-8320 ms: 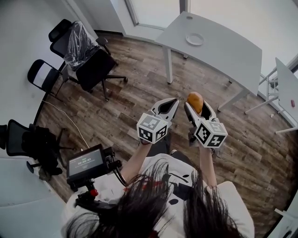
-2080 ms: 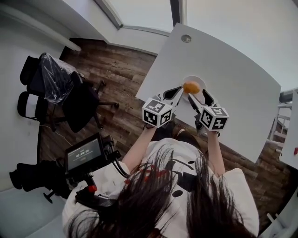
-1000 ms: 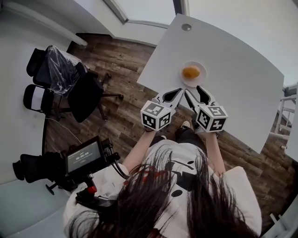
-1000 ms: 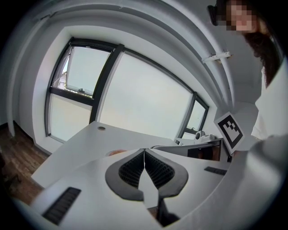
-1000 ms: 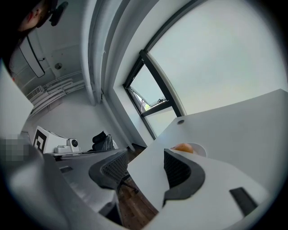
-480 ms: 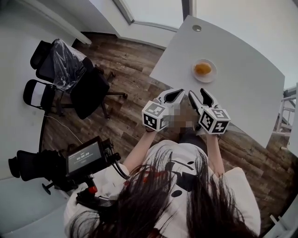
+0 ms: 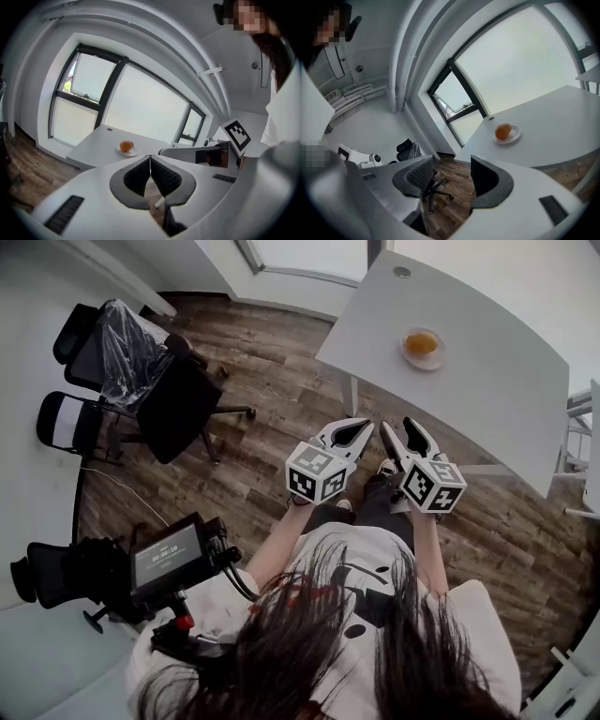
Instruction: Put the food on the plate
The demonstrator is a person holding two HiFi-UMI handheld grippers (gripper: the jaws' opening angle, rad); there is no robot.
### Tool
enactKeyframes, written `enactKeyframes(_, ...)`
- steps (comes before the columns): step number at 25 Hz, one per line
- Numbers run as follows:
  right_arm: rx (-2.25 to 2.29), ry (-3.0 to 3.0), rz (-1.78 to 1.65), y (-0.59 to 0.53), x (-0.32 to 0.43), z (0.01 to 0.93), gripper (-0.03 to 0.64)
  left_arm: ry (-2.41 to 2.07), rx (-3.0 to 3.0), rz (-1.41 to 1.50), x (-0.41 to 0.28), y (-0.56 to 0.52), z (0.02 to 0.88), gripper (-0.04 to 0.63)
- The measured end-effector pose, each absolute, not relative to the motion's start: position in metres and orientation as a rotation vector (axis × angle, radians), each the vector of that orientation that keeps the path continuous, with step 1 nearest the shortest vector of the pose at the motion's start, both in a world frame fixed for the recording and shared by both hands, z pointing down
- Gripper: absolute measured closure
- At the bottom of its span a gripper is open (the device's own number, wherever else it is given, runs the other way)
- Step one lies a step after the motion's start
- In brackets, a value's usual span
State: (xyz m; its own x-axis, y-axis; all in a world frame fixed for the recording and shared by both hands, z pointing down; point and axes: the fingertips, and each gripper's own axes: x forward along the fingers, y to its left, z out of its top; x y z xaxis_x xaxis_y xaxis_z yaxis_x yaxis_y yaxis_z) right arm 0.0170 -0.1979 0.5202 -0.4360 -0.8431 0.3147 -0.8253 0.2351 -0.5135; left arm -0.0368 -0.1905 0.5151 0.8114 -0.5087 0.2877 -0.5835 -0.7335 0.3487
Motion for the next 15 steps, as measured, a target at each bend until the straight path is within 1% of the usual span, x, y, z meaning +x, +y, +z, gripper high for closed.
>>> enactKeyframes(7,-1.727,2.407,-1.040,-0.134,0.005,0.524,0.356,-0.767,2.517,0.219,-0.053,-0.138,0.525,0.589)
enactKeyframes(15,-1.780,2.400,-1.025,-0.089,0.015,0.518,0.356,-0.723,2.521,0.188,-0.038,-0.103,0.519,0.589)
